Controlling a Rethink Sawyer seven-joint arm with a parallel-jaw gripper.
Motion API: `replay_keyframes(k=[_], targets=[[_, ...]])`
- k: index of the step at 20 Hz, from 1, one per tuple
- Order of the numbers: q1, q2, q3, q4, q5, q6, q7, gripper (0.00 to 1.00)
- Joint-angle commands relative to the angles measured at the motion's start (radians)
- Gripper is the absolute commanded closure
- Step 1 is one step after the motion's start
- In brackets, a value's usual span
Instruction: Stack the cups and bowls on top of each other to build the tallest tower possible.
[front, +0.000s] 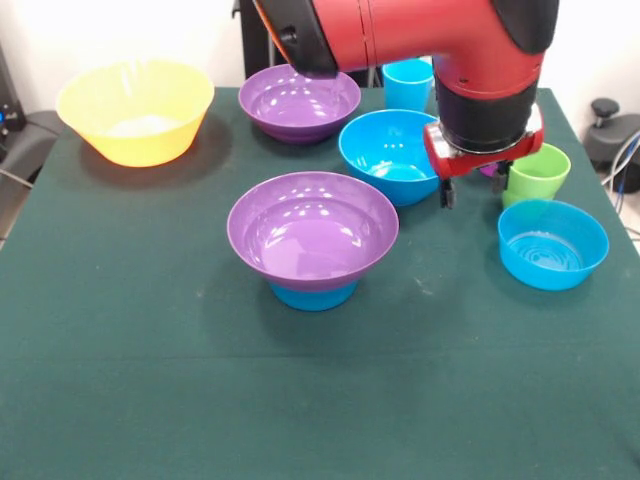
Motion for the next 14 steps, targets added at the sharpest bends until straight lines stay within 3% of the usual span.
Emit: replay_keyframes(k=[1, 14], targets=[[-0.015, 0.042, 0.147, -0.031, -0.101, 0.024, -0.365, 0.00], [-0.009, -0.051, 0.142, -0.011, -0.226, 0.038, -0.331, 0.00]])
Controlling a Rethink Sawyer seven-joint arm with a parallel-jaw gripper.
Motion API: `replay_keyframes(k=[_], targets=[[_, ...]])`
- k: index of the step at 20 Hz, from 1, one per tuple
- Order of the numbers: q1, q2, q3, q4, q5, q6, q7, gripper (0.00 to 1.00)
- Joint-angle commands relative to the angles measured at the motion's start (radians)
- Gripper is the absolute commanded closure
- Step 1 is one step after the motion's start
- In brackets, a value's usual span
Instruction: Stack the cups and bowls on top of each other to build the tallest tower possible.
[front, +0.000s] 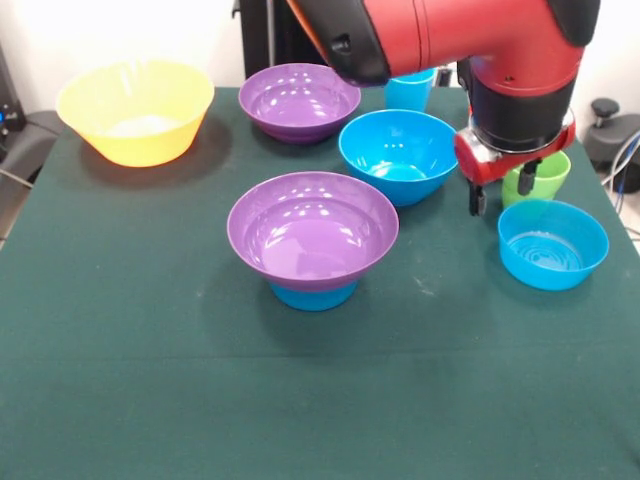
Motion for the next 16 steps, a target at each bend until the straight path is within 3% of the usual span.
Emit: replay_keyframes(k=[1, 16], targets=[[0.001, -0.049, 0.046, -0.009, -0.115, 0.040, -0.272, 0.00], [-0.026, -0.091, 0.085, 0.061, -0.083, 0.136, -0.269, 0.00]])
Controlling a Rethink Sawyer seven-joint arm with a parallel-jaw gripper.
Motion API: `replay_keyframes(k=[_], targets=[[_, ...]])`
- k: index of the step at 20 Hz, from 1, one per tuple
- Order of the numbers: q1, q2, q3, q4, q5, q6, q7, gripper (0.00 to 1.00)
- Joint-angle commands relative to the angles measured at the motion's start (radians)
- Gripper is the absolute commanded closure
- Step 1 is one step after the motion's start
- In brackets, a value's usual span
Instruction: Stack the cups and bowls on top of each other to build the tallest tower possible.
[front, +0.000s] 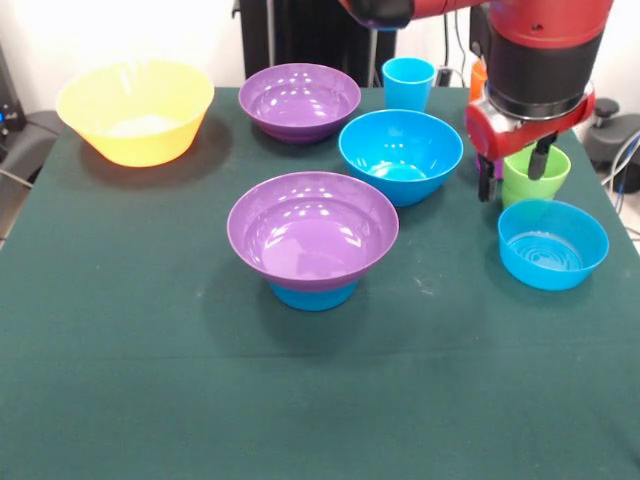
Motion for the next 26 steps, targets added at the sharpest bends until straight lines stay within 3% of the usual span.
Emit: replay_keyframes(k=[1, 20, 22, 26], targets=[[-0.025, -0.018, 0.053, 0.065, -0.049, 0.114, -0.268, 0.00], [-0.036, 0.048, 0.062, 0.089, -0.084, 0.265, -0.304, 0.00], [-0.045, 0.053, 0.071, 0.103, -0.081, 0.248, -0.301, 0.00], [-0.081, 0.059, 0.106, 0.148, -0.069, 0.116, -0.276, 0.00]])
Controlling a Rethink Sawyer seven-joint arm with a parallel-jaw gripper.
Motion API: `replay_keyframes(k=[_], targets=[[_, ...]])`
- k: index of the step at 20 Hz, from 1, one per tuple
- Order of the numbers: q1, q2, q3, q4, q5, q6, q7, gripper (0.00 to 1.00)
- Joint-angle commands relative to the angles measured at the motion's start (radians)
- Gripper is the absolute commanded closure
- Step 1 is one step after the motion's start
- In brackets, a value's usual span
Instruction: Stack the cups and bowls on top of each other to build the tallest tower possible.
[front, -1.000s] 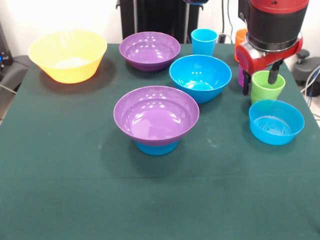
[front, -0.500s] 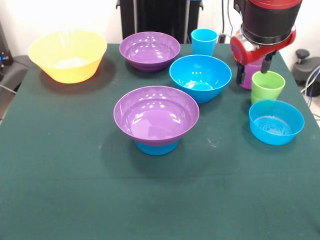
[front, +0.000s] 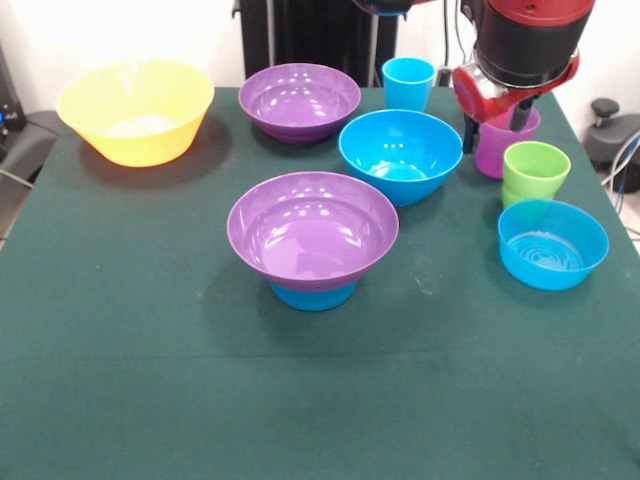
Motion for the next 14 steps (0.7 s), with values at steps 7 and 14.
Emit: replay_keyframes(k=[7, 14], targets=[[-0.092, 0.101, 0.106, 0.136, -0.081, -0.159, -0.248, 0.00], [-0.117, 0.109, 0.142, 0.151, -0.097, -0.264, -0.222, 0.00]])
